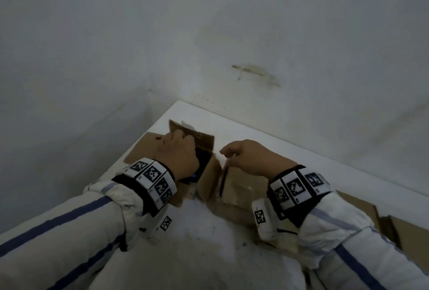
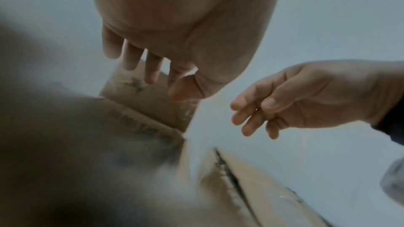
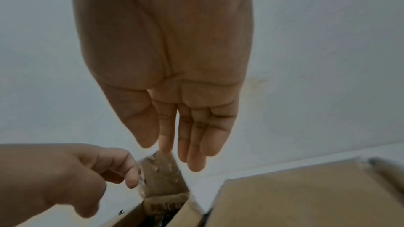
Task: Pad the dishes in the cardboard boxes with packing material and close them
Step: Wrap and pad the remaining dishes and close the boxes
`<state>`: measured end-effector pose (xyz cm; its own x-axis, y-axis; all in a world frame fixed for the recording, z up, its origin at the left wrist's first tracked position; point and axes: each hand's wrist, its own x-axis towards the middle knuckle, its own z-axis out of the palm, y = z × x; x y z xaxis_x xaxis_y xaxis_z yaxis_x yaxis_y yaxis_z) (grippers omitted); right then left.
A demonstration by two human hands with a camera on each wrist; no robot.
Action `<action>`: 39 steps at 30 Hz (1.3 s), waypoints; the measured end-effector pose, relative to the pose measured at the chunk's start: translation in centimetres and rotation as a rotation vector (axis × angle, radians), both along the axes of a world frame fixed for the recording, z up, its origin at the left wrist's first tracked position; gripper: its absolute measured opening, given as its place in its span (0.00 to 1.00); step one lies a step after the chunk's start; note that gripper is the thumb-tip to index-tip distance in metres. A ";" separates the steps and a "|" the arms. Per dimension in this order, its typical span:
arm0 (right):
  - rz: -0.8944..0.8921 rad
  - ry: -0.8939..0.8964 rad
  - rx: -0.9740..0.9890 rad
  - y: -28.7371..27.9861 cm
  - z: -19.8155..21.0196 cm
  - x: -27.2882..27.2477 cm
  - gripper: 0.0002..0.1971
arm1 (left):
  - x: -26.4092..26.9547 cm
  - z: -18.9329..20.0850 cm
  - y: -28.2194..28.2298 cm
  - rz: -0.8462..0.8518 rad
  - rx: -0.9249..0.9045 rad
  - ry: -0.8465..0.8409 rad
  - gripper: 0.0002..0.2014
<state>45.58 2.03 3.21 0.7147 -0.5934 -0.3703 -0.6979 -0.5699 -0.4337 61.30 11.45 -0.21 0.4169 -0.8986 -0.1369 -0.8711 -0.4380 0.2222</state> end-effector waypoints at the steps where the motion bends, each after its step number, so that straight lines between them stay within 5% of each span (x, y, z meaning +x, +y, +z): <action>1: -0.036 -0.028 0.016 0.0 -0.1 -1.0 0.19 | -0.9 0.6 -0.3 -0.001 -0.001 0.028 0.16; 8: -0.271 -0.109 0.039 -0.5 -0.7 -16.2 0.17 | -15.9 2.9 -4.8 -0.210 -0.042 0.111 0.17; 22: -0.903 -0.134 -0.076 -2.1 -4.5 -46.4 0.13 | -49.0 -0.4 -11.0 -0.670 0.111 0.293 0.18; 30: -1.174 0.102 -0.065 -2.4 -9.2 -55.9 0.17 | -55.3 -3.0 -12.4 -0.788 0.211 0.236 0.24; 34: -1.163 0.201 0.007 -2.3 -11.3 -56.6 0.21 | -55.6 -4.0 -12.7 -0.752 0.214 0.232 0.23; 39: -1.122 0.241 -0.058 -2.3 -12.8 -56.8 0.13 | -55.0 -4.5 -13.1 -0.706 0.214 0.255 0.21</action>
